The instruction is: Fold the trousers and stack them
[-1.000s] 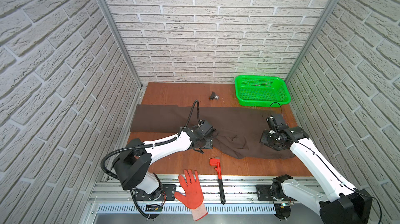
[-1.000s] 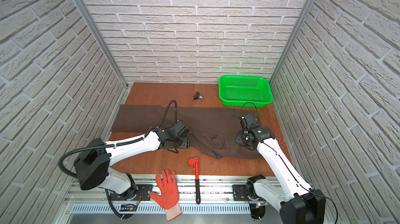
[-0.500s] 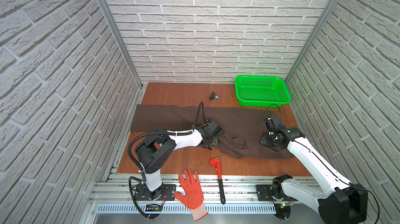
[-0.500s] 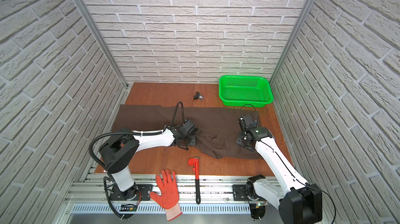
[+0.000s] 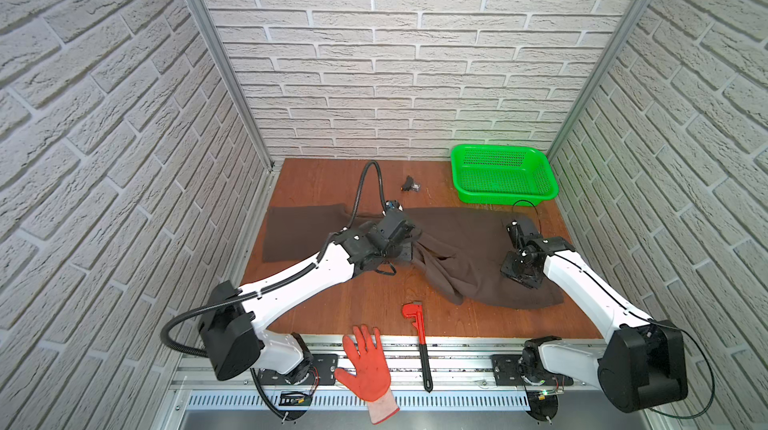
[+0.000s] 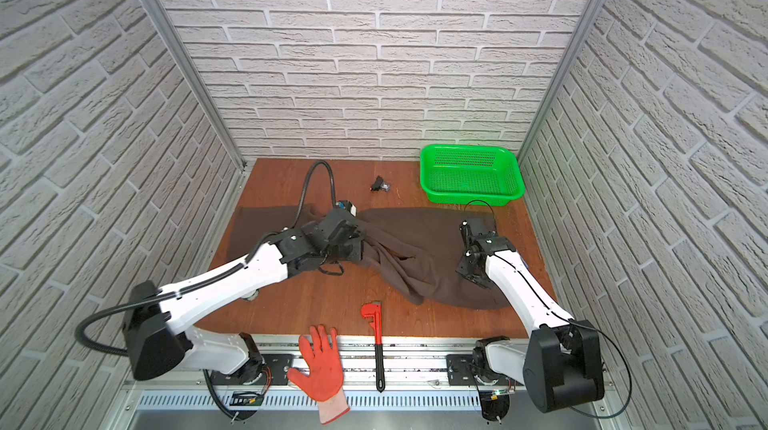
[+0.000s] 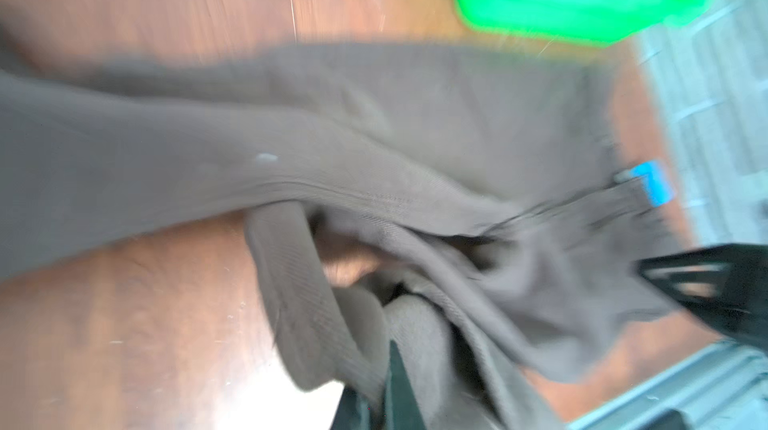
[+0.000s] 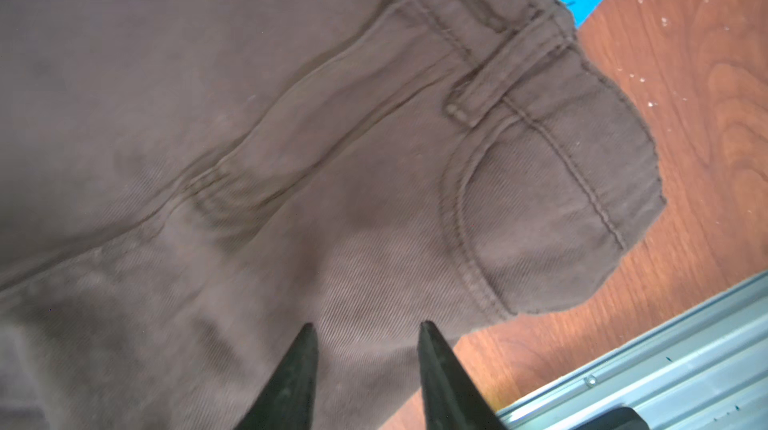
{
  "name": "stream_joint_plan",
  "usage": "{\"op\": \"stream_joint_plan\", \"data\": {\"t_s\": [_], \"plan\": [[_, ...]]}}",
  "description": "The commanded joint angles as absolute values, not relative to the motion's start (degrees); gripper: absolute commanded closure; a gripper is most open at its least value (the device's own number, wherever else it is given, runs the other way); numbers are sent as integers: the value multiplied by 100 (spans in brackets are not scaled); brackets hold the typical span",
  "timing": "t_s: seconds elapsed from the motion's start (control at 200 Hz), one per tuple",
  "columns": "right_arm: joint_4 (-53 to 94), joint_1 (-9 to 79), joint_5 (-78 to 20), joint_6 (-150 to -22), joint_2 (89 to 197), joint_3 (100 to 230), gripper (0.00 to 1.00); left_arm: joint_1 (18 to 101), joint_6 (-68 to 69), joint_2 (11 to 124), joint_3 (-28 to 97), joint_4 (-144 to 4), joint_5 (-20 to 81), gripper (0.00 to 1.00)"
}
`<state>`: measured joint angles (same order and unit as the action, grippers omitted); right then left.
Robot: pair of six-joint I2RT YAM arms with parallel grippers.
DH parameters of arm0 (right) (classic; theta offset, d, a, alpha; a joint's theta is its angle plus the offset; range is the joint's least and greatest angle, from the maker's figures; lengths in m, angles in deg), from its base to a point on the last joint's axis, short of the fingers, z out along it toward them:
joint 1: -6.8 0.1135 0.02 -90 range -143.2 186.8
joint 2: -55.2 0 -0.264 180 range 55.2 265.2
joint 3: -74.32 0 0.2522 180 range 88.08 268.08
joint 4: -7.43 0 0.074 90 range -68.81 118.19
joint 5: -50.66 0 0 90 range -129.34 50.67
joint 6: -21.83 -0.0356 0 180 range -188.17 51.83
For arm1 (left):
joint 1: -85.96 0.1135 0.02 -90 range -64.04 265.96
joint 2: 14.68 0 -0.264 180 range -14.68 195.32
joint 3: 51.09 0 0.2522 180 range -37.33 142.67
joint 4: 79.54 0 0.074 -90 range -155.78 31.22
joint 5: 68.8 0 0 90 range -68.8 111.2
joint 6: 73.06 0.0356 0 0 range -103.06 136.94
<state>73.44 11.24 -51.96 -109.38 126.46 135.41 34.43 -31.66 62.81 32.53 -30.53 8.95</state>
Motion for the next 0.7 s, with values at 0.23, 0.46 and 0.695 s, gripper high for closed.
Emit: {"op": "stream_joint_plan", "data": {"t_s": [0.23, 0.46, 0.695], "plan": [[6945, 869, -5543, -10889, 13340, 13685, 95, 3629, -2965, 5534, 3994, -1022, 217, 100], [6954, 847, -5527, -10852, 13301, 13743, 94, 4259, -2651, 5905, 4199, -854, 517, 99], [7106, 847, -5480, -10742, 13110, 13814, 94, 4592, -2325, 6993, 4616, -1247, 779, 53]]}}
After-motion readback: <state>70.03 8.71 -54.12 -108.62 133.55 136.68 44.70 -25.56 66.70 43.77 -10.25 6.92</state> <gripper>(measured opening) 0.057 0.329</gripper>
